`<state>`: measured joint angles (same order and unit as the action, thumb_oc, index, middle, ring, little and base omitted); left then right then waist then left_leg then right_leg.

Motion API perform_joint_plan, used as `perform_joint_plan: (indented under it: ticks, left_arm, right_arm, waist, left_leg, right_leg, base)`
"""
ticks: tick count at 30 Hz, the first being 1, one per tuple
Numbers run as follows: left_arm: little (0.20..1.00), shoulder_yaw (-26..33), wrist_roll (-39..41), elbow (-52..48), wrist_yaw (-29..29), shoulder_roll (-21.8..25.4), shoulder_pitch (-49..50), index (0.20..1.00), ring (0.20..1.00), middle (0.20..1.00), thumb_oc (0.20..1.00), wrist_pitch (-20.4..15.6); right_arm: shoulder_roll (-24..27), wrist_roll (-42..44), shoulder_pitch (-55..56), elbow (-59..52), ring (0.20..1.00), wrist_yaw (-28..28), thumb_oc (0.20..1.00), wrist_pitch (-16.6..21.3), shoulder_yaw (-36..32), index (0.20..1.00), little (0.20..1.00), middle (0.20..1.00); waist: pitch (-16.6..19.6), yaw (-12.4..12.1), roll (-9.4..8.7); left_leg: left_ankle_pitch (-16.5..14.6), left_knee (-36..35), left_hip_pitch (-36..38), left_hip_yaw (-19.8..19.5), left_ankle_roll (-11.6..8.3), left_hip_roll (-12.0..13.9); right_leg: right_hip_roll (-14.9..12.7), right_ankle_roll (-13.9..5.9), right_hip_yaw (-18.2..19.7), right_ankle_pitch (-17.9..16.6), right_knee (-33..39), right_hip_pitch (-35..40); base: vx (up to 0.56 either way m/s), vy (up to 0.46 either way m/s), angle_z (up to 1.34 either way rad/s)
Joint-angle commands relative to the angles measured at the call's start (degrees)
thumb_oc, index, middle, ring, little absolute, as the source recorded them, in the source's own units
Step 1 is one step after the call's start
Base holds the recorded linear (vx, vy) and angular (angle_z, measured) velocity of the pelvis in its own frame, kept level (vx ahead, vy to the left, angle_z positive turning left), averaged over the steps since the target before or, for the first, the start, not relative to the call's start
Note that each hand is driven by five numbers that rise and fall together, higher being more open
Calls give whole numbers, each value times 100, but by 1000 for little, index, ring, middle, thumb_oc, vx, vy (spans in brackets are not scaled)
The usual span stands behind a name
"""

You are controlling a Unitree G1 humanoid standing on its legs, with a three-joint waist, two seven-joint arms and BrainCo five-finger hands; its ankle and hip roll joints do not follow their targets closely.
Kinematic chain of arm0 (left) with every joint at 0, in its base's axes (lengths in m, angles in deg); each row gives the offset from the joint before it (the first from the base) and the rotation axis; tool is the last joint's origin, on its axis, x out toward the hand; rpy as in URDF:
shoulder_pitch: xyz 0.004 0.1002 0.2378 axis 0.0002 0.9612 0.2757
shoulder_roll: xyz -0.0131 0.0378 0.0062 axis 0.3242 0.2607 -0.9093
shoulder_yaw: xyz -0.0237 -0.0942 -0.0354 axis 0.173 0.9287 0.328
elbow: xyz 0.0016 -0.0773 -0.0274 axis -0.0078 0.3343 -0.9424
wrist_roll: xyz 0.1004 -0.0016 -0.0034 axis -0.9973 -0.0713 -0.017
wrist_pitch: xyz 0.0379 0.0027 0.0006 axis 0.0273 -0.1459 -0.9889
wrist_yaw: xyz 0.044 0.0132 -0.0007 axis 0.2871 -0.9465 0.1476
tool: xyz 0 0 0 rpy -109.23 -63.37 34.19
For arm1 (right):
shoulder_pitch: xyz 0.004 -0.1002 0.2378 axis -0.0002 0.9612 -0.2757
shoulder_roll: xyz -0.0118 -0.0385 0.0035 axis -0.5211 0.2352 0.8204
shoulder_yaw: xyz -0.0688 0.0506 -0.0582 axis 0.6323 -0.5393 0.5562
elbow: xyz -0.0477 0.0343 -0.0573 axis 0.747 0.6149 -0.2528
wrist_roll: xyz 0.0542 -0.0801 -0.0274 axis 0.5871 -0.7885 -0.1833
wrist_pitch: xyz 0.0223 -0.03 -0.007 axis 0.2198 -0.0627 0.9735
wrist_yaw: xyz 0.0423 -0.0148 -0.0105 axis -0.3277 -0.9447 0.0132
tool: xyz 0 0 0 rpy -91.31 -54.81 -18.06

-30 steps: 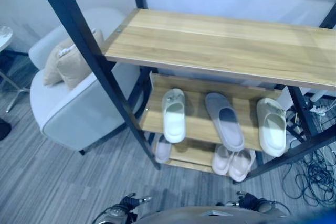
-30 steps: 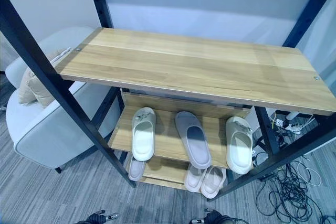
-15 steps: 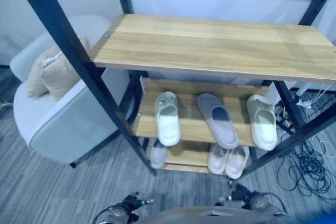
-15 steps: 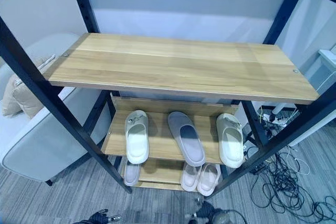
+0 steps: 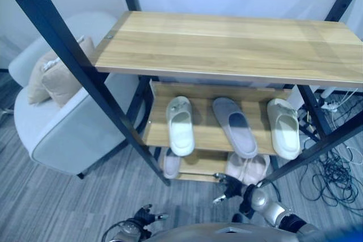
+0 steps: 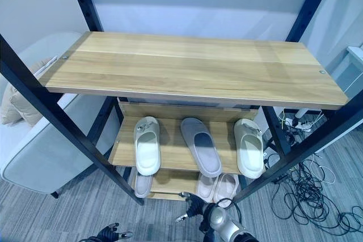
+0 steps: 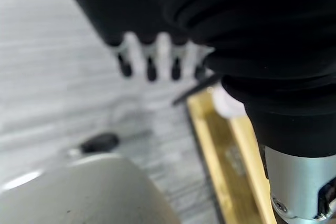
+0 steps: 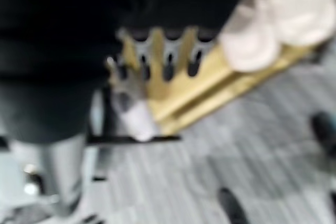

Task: Arrange the slippers neatly on the shoe rack.

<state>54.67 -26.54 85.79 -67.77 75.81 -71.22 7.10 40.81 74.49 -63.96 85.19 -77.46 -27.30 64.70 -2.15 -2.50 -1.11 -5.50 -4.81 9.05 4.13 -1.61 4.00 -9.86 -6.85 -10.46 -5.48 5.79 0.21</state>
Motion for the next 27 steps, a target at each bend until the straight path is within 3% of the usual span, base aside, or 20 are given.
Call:
perform_joint_plan:
  ticks: [1,14,20,27]
  left_arm:
    - [1000,35,-88,568,-108,-129,-456,1000,1000,1000,1000,-177]
    - [1000,-36,-155,586,-142,-94,-508,1000,1000,1000,1000,-219]
    - [1000,-51,-101,671,-123,-127,-511,1000,1000,1000,1000,-204]
    - [1000,-51,-37,627,-176,-115,-562,1000,1000,1000,1000,-185]
  right_arm:
    - [122,102,-235,-251,1000,-111,1000,263,516,1000,1000,1000]
    - [494,806,-767,-2039,1000,-671,1000,328,1043,1000,1000,1000]
    - [236,1311,-1048,-2141,1000,-891,1000,207,1390,1000,1000,1000]
    - [195,1316,-1425,-2550,1000,-836,1000,203,1521,1000,1000,1000]
  waist:
    - [9,20,-189]
    - [-21,-55,-275]
    - [-20,-127,-310]
    - [-60,-190,-354]
  left_leg:
    - [507,-19,-605,-220,-122,-146]
    - [531,-19,-662,-220,-152,-110]
    - [547,-19,-679,-253,-163,-98]
    - [578,-19,-719,-290,-179,-73]
  right_leg:
    - [-124,-285,182,535,-184,647]
    - [-109,-292,145,544,-246,573]
    - [-101,-279,115,557,-249,580]
    - [-81,-263,90,581,-291,551]
  base:
    - [0,0,0]
    - [0,0,0]
    - [0,0,0]
    - [-2,-2,0]
